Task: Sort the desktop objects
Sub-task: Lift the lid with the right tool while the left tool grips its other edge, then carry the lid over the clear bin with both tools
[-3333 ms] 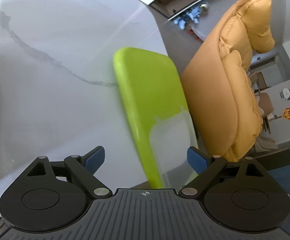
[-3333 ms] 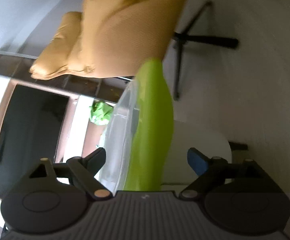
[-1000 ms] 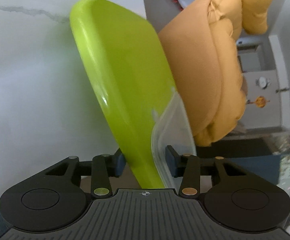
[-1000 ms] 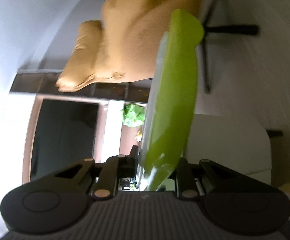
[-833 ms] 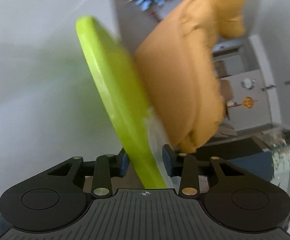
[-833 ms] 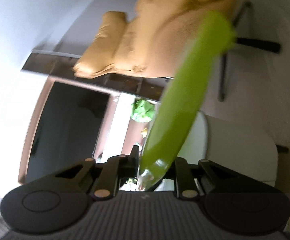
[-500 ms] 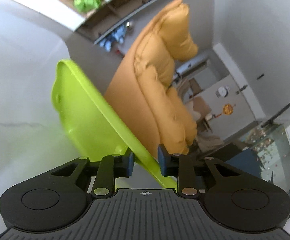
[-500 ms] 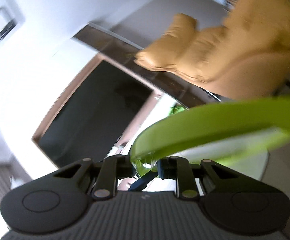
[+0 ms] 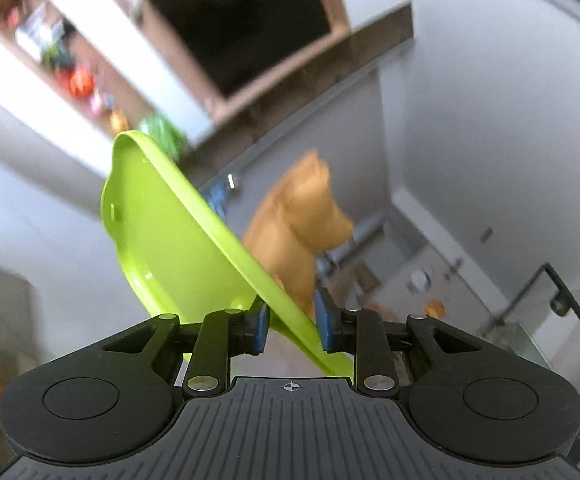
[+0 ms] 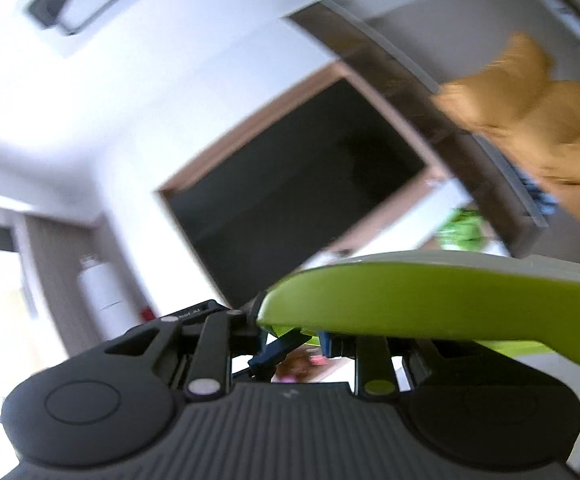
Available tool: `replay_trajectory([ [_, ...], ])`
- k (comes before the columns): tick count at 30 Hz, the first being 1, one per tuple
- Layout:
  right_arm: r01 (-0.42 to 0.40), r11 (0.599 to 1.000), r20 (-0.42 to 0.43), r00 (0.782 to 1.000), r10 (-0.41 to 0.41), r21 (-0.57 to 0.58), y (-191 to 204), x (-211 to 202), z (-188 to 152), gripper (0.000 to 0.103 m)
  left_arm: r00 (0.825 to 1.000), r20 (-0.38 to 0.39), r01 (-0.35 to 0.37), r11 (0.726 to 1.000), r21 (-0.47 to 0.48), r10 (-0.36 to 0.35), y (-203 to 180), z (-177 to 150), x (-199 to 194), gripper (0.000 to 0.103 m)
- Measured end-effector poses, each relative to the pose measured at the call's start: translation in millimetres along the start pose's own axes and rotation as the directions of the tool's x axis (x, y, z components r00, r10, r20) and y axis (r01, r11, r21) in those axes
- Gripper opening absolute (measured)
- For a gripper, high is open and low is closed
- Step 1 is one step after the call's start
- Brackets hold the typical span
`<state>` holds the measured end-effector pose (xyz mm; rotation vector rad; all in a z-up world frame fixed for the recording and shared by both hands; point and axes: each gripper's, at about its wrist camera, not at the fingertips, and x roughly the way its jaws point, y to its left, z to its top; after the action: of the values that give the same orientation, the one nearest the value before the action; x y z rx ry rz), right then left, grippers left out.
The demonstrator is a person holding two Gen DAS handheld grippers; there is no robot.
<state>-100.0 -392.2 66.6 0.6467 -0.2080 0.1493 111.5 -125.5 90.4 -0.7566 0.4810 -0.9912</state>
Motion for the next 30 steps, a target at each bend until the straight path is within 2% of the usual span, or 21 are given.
replay_trajectory([
  [2, -0.090, 0.996, -0.040, 0.995, 0.090, -0.006, 21.3, 11.1, -13.2, 0.026, 0.994, 0.089, -0.073, 0.996, 0.042, 0.069, 4.9, 7.3, -43.6, 0.029],
  [4, -0.178, 0.984, -0.101, 0.979, 0.177, 0.000, 38.8, 27.2, -34.9, 0.026, 0.975, 0.162, -0.161, 0.986, 0.047, 0.152, 15.2, 8.8, -80.0, 0.029],
  [7, -0.277, 0.958, -0.215, 0.934, 0.286, 0.071, 57.4, 48.3, -77.5, 0.026, 0.934, 0.227, -0.283, 0.959, -0.006, 0.277, 40.6, 2.0, -138.3, 0.033],
  [9, -0.330, 0.939, -0.288, 0.893, 0.345, 0.099, 65.6, 56.3, -102.5, 0.026, 0.920, 0.224, -0.320, 0.946, -0.048, 0.322, 50.6, -2.5, -169.3, 0.035],
  [11, -0.373, 0.922, -0.344, 0.857, 0.384, 0.100, 68.6, 55.5, -119.6, 0.026, 0.907, 0.207, -0.358, 0.930, -0.084, 0.368, 56.0, -10.1, -191.5, 0.047],
  [12, -0.375, 0.919, -0.372, 0.841, 0.393, 0.122, 68.2, 51.0, -126.5, 0.026, 0.894, 0.204, -0.385, 0.917, -0.106, 0.400, 58.3, -13.9, -202.0, 0.068],
  [13, -0.367, 0.917, -0.399, 0.826, 0.399, 0.158, 65.2, 46.4, -131.7, 0.026, 0.881, 0.201, -0.408, 0.903, -0.130, 0.427, 61.2, -17.7, -212.2, 0.086],
  [14, -0.349, 0.917, -0.422, 0.814, 0.399, 0.194, 60.2, 43.0, -135.4, 0.025, 0.877, 0.197, -0.409, 0.897, -0.168, 0.437, 67.2, -21.7, -221.3, 0.090],
  [17, -0.249, 0.920, -0.468, 0.802, 0.371, 0.303, 34.0, 34.6, -139.1, 0.025, 0.884, 0.185, -0.370, 0.884, -0.287, 0.430, 90.4, -25.7, -247.1, 0.093],
  [18, -0.207, 0.918, -0.481, 0.801, 0.358, 0.338, 18.8, 32.8, -138.4, 0.025, 0.876, 0.176, -0.383, 0.869, -0.313, 0.450, 96.8, -24.0, -249.1, 0.093],
  [21, -0.094, 0.891, -0.515, 0.787, 0.340, 0.444, -32.5, 28.9, -136.7, 0.023, 0.808, 0.152, -0.486, 0.791, -0.372, 0.569, 112.9, -20.5, -252.3, 0.094],
  [23, -0.037, 0.873, -0.519, 0.791, 0.323, 0.486, -59.5, 30.0, -136.0, 0.023, 0.773, 0.103, -0.541, 0.736, -0.407, 0.626, 125.4, -15.3, -247.9, 0.094],
  [24, -0.017, 0.867, -0.520, 0.794, 0.315, 0.499, -68.0, 31.7, -135.0, 0.025, 0.767, 0.080, -0.552, 0.717, -0.425, 0.637, 132.5, -12.9, -243.7, 0.095],
  [28, 0.048, 0.818, -0.538, 0.775, 0.331, 0.573, -90.3, 36.1, -145.4, 0.026, 0.781, -0.016, -0.569, 0.702, -0.429, 0.624, 156.6, -3.6, -229.1, 0.097],
  [30, 0.090, 0.786, -0.557, 0.755, 0.347, 0.612, -101.1, 40.7, -154.7, 0.029, 0.788, -0.040, -0.567, 0.697, -0.439, 0.615, 167.3, 2.6, -214.3, 0.097],
])
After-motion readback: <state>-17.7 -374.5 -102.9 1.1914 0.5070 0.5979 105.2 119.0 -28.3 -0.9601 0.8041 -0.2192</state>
